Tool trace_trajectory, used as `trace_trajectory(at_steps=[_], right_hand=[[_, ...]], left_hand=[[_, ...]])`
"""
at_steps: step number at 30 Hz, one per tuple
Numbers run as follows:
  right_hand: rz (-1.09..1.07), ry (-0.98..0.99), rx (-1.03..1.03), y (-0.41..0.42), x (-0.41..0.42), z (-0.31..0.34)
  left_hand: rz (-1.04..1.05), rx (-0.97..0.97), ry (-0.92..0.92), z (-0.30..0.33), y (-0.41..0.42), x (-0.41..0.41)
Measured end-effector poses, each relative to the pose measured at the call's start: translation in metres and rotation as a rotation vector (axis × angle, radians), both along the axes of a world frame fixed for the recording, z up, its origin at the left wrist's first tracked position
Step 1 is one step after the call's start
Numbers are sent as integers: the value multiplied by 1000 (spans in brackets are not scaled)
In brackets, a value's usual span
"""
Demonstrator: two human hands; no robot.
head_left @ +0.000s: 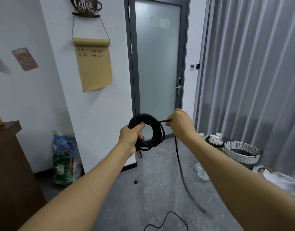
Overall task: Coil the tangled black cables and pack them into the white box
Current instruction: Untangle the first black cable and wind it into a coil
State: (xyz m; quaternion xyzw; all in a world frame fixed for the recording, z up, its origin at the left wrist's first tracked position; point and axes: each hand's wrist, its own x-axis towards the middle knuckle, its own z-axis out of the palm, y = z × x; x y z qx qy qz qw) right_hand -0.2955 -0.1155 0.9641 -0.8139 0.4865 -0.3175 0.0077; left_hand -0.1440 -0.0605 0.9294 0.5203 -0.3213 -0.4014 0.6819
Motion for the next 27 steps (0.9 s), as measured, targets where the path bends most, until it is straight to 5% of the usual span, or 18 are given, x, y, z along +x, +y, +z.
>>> trace_trajectory(at_steps=[7,13,17,27], right_hand=[[165,-298,354,7,7,-19],[465,-975,930,20,-1,-2],[430,-909,878,18,5,-7],[490,-1222,864,18,23,-13]], left_hand=[[-117,-100,269,2,5,-4],[-67,-143,298,5,2,-5],[-27,-158,221,9,-4,-11],[182,-131,-137,9,-15,-14]])
